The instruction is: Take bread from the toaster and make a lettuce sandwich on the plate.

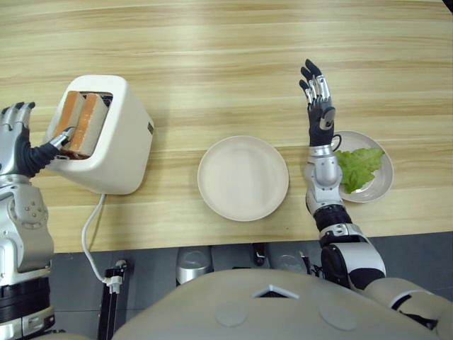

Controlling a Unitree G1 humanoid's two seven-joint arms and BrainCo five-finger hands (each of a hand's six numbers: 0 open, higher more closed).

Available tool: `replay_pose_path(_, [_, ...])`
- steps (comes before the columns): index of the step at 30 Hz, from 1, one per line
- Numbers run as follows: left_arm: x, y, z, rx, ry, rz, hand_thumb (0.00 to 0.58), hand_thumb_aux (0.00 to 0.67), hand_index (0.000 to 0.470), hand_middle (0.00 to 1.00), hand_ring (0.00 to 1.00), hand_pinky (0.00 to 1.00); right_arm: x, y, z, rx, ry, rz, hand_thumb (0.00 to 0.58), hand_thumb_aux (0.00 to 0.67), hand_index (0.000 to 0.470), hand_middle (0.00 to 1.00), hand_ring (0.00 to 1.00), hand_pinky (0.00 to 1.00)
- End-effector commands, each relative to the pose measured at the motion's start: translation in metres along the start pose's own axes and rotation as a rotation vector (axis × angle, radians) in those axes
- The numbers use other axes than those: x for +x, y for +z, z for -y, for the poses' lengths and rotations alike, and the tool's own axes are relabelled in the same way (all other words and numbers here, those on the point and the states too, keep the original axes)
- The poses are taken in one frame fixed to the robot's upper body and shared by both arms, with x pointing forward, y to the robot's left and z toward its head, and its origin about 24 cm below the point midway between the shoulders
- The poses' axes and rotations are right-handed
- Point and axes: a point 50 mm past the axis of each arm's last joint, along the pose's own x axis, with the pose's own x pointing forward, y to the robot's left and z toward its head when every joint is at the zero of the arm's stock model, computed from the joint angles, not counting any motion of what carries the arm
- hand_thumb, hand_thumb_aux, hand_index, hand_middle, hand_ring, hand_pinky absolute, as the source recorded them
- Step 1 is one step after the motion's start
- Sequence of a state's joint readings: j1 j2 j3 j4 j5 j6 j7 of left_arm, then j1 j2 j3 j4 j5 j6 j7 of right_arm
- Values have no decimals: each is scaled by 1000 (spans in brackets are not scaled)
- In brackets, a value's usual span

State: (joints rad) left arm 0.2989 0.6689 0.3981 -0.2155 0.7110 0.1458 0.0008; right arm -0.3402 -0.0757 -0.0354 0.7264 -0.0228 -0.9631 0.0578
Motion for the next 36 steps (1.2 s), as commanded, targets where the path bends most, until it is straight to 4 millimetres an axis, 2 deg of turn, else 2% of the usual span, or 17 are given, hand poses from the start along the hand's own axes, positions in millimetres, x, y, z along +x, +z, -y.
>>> replay_pose_path(1, [-3,8,8,16,-57,30,136,84,58,0,0,0,0,-1,2,-4,-14,-9,0,0,0,0,0,0])
replay_pose_path(4, [-4,13,12,17,-81,46,187,118,81,0,0,0,0,-2,1,-4,-12,-11,0,0,0,0,0,0])
replay_pose_path(6, [-4,16,14,18,-93,58,301,205,141,0,0,0,0,-2,1,-4,-11,-13,0,0,0,0,0,0])
replay_pose_path(7, [-3,18,15,21,-100,65,377,273,188,0,0,0,0,-2,1,-4,-12,-14,0,0,0,0,0,0])
replay_pose_path(10, [1,18,14,31,-100,72,410,307,211,0,0,0,0,-3,1,-5,-14,-18,0,0,0,0,0,0])
replay_pose_path(11, [3,18,14,33,-99,71,438,339,233,0,0,0,1,-3,1,-6,-14,-19,0,0,0,0,0,0])
replay_pose_path(13, [5,16,14,34,-96,65,449,352,242,0,0,0,1,-4,1,-6,-12,-19,0,0,0,0,0,0])
replay_pose_path(14, [5,15,14,33,-92,62,476,386,265,0,0,0,1,-4,0,-5,-11,-20,0,0,0,0,0,0])
replay_pose_path(15, [5,15,13,25,-79,58,561,549,377,0,0,0,2,-4,0,-6,-10,-20,0,0,0,0,0,0])
replay_pose_path(16, [6,14,11,18,-61,54,580,670,460,0,0,0,2,-4,0,-6,-9,-21,0,0,0,0,0,0])
replay_pose_path(22, [15,23,-15,-36,135,85,580,670,460,0,0,0,1,-6,0,-13,-3,-30,0,0,0,0,0,0])
replay_pose_path(28, [12,36,-50,-111,382,167,580,670,460,0,0,0,1,-7,-2,-17,7,-32,0,0,0,0,0,0])
replay_pose_path(29, [11,37,-57,-120,425,174,580,670,460,651,651,651,1,-7,-2,-17,7,-33,0,0,0,0,0,0])
replay_pose_path(30, [10,38,-62,-127,460,180,580,670,460,1000,1000,1000,1,-7,-2,-17,7,-33,0,0,0,0,0,0])
replay_pose_path(36, [9,45,-97,-169,553,255,580,670,460,1000,1000,1000,3,-6,-2,-17,-3,-26,0,0,0,0,0,0])
